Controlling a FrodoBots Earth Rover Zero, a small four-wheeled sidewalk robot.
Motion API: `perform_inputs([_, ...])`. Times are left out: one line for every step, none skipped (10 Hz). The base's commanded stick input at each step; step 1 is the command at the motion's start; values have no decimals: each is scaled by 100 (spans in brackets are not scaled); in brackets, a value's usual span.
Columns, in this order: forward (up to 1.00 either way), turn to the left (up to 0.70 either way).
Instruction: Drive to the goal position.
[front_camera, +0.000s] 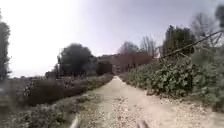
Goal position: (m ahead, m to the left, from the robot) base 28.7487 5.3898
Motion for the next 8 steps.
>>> perform_inputs([85, 0])
perform_inputs([85, 0])
perform_inputs([85, 0])
perform_inputs([85, 0])
perform_inputs([85, 0])
perform_inputs([85, 0])
perform_inputs([85, 0])
perform_inputs([85, 0])
